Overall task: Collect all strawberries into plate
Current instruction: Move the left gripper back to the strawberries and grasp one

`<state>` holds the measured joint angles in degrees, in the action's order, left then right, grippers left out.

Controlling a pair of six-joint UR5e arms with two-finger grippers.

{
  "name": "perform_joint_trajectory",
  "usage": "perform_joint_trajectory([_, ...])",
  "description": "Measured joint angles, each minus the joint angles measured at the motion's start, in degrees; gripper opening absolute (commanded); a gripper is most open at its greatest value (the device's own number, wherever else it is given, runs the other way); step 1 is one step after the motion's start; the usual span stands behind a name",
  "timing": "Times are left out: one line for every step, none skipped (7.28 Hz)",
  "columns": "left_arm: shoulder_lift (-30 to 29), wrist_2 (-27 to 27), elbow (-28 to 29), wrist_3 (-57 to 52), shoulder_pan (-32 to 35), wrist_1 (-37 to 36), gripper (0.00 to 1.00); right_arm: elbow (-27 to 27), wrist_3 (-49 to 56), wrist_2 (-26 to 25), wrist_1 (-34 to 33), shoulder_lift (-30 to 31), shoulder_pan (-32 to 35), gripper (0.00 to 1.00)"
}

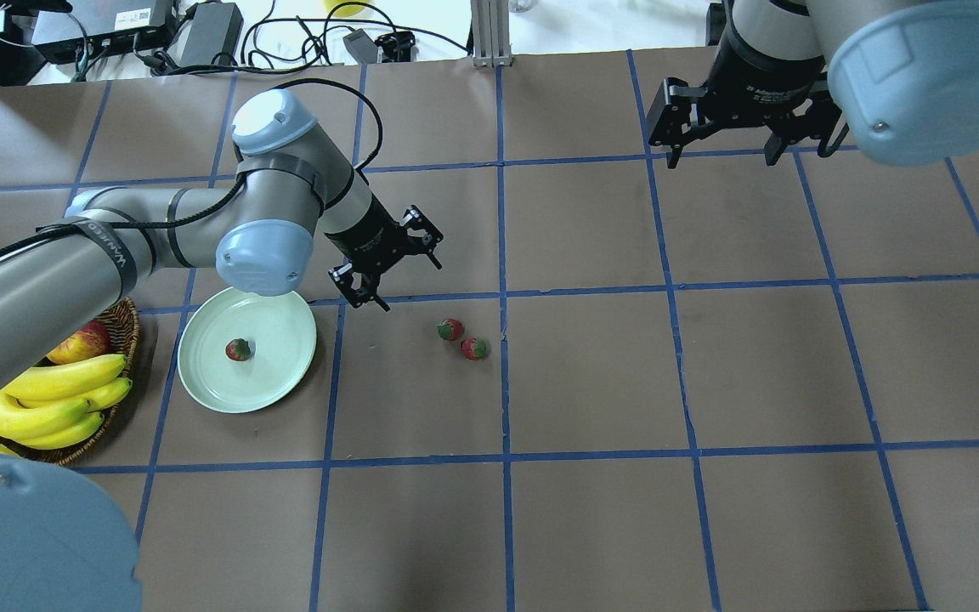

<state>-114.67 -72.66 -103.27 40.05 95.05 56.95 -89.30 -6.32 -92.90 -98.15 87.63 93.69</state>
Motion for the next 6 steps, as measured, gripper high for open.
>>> perform_joint_trajectory([-1.5,0.2,0.0,2.4,1.3,-1.6,1.00,0.0,0.0,0.0,0.0,0.0,0.0,1.00])
perform_joint_trajectory([-2.2,0.3,-0.2,3.9,2.1,-2.1,0.94,0.0,0.0,0.0,0.0,0.0,0.0,1.00])
perform_joint_trajectory([-2.6,0.3,-0.5,4.6,2.8,-2.2,0.91,0.0,0.0,0.0,0.0,0.0,0.0,1.00])
perform_joint_trajectory([-2.7,0.3,-0.9,4.9,3.1,-2.1,0.90,0.0,0.1,0.0,0.0,0.0,0.0,1.00])
perform_joint_trajectory([-2.8,0.3,-1.8,4.9,3.2,-2.0,0.55,0.0,0.2,0.0,0.0,-0.1,0.0,1.00])
perform_joint_trajectory([-2.8,0.3,-2.7,4.9,3.2,-2.0,0.01,0.0,0.2,0.0,-0.1,-0.2,0.0,1.00])
